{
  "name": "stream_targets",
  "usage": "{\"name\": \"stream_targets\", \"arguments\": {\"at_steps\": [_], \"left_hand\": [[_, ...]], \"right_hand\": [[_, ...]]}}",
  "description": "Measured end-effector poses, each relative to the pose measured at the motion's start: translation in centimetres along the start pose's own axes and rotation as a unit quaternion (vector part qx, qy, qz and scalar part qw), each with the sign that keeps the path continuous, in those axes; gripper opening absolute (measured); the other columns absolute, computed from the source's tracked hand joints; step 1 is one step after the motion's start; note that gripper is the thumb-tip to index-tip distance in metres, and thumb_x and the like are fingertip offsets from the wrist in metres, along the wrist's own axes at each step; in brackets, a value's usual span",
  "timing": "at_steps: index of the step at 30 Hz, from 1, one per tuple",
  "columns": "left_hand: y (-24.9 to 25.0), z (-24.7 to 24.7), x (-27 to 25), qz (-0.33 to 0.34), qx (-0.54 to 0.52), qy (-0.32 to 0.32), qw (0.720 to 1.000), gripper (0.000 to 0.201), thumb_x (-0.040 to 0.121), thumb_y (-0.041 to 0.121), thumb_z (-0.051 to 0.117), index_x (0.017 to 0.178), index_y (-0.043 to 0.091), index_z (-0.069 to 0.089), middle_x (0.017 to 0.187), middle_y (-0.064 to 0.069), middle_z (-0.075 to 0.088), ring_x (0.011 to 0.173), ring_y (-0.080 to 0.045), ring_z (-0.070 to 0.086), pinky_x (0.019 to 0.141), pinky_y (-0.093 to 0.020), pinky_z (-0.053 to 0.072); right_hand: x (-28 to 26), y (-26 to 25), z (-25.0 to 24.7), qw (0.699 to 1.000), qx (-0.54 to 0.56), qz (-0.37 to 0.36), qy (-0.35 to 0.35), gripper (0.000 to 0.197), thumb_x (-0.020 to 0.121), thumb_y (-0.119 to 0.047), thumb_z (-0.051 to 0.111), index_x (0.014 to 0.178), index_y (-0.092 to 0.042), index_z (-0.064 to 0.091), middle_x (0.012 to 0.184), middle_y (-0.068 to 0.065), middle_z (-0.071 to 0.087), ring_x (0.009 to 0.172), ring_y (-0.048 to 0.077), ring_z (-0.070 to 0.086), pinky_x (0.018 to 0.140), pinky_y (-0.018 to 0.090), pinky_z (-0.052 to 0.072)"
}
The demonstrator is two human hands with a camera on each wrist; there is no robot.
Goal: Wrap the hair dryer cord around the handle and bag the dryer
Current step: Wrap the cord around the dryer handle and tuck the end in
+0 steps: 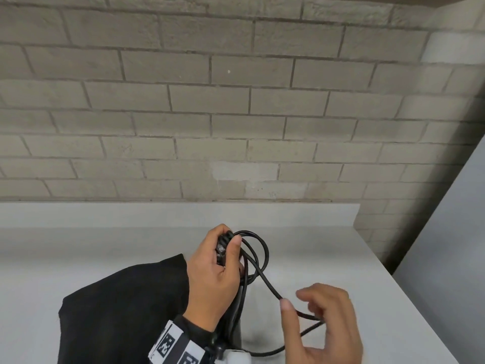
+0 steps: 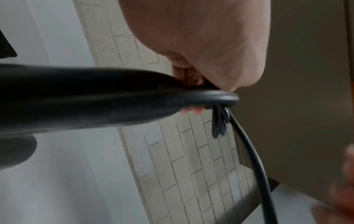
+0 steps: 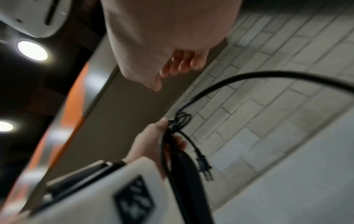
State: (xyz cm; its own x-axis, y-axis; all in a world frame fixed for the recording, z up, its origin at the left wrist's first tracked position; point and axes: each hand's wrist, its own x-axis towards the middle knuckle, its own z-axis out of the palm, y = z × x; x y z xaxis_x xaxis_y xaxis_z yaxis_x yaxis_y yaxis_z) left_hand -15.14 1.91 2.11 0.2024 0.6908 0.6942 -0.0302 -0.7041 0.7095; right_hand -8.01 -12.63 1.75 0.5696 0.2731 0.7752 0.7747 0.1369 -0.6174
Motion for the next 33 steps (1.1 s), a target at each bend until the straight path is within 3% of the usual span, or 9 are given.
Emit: {"name": "stream_targets", "arguments": {"at_steps": [3, 6, 9, 12, 16, 22, 27, 30, 33], "left_hand": [[-0.2, 0.2, -0.2, 0.011, 0.025, -0.001, 1.000, 0.012, 0.094, 0.047, 0.051, 0.100, 0.037, 0.055, 0.071, 0.007, 0.061, 0.061, -0.017, 0.065, 0.060, -0.040, 0.053], [-0.2, 0.2, -0.1, -0.001, 0.026, -0.004, 1.000, 0.019, 0.093, 0.050, 0.052, 0.101, 0.033, 0.056, 0.070, 0.005, 0.061, 0.062, -0.014, 0.063, 0.060, -0.040, 0.053], [-0.3, -0.2, 0.3, 0.007, 0.029, 0.001, 1.000, 0.016, 0.094, 0.048, 0.051, 0.100, 0.035, 0.056, 0.071, 0.006, 0.060, 0.062, -0.013, 0.061, 0.060, -0.035, 0.052], [-0.3, -0.6, 0.5, 0.012, 0.027, -0.007, 1.000, 0.016, 0.094, 0.047, 0.051, 0.100, 0.033, 0.056, 0.071, 0.006, 0.060, 0.060, -0.013, 0.062, 0.058, -0.035, 0.052], [-0.5, -1.3, 0.6, -0.012, 0.009, 0.021, 1.000, 0.013, 0.091, 0.046, 0.056, 0.098, 0.035, 0.058, 0.072, 0.003, 0.060, 0.054, -0.015, 0.062, 0.055, -0.035, 0.053], [-0.1, -1.2, 0.2, -0.004, -0.019, -0.011, 1.000, 0.009, 0.090, 0.043, 0.059, 0.098, 0.039, 0.059, 0.069, 0.003, 0.059, 0.049, -0.023, 0.063, 0.053, -0.043, 0.054], [0.6, 0.2, -0.3, 0.030, -0.003, -0.038, 0.999, 0.009, 0.093, 0.043, 0.056, 0.102, 0.043, 0.054, 0.072, 0.004, 0.058, 0.051, -0.021, 0.063, 0.052, -0.040, 0.051], [1.0, 0.6, -0.4, 0.044, -0.002, -0.048, 0.998, 0.009, 0.093, 0.041, 0.055, 0.101, 0.041, 0.053, 0.072, 0.005, 0.056, 0.050, -0.018, 0.061, 0.051, -0.036, 0.050], [1.4, 0.7, -0.3, 0.062, 0.005, -0.044, 0.997, 0.009, 0.092, 0.038, 0.056, 0.101, 0.037, 0.054, 0.073, 0.009, 0.055, 0.057, -0.011, 0.055, 0.055, -0.019, 0.045]], "right_hand": [[-0.1, -0.7, 1.3, 0.985, -0.013, 0.016, -0.171, 0.026, 0.079, -0.056, 0.062, 0.071, -0.031, 0.064, 0.064, -0.017, 0.058, 0.051, 0.003, 0.048, 0.050, 0.012, 0.040], [0.2, -0.4, 2.5, 0.951, -0.094, 0.088, -0.283, 0.044, 0.076, -0.077, 0.043, 0.084, -0.040, 0.065, 0.074, -0.027, 0.065, 0.057, 0.000, 0.054, 0.059, 0.008, 0.043], [1.0, -0.2, 2.7, 0.933, -0.015, 0.171, -0.318, 0.013, 0.082, -0.053, 0.061, 0.078, -0.040, 0.062, 0.079, -0.027, 0.068, 0.073, 0.002, 0.061, 0.064, 0.014, 0.046], [1.3, 0.0, 2.0, 0.904, 0.104, 0.217, -0.352, 0.008, 0.086, -0.024, 0.067, 0.078, -0.027, 0.064, 0.072, -0.010, 0.071, 0.066, 0.004, 0.056, 0.066, 0.020, 0.045], [1.8, 1.5, -0.9, 0.883, 0.203, 0.199, -0.374, 0.003, 0.085, -0.024, 0.065, 0.082, -0.023, 0.064, 0.076, 0.006, 0.064, 0.074, 0.023, 0.058, 0.075, 0.032, 0.048], [1.5, 5.9, -5.4, 0.898, 0.165, 0.190, -0.360, 0.039, 0.073, -0.064, 0.070, 0.078, -0.025, 0.071, 0.074, -0.002, 0.063, 0.069, 0.011, 0.060, 0.074, 0.013, 0.045], [1.0, 4.8, -5.7, 0.898, 0.263, 0.224, -0.273, 0.018, 0.065, -0.033, 0.083, 0.074, -0.020, 0.075, 0.068, 0.013, 0.069, 0.055, 0.020, 0.060, 0.062, 0.022, 0.052], [1.4, 3.1, -5.3, 0.897, 0.280, 0.202, -0.275, 0.040, 0.067, -0.057, 0.078, 0.079, -0.019, 0.075, 0.073, 0.013, 0.070, 0.057, 0.020, 0.061, 0.063, 0.023, 0.052], [2.0, 1.7, -4.6, 0.895, 0.306, 0.173, -0.276, 0.035, 0.075, -0.054, 0.075, 0.085, -0.020, 0.075, 0.076, 0.011, 0.073, 0.064, 0.019, 0.066, 0.068, 0.025, 0.055]]}}
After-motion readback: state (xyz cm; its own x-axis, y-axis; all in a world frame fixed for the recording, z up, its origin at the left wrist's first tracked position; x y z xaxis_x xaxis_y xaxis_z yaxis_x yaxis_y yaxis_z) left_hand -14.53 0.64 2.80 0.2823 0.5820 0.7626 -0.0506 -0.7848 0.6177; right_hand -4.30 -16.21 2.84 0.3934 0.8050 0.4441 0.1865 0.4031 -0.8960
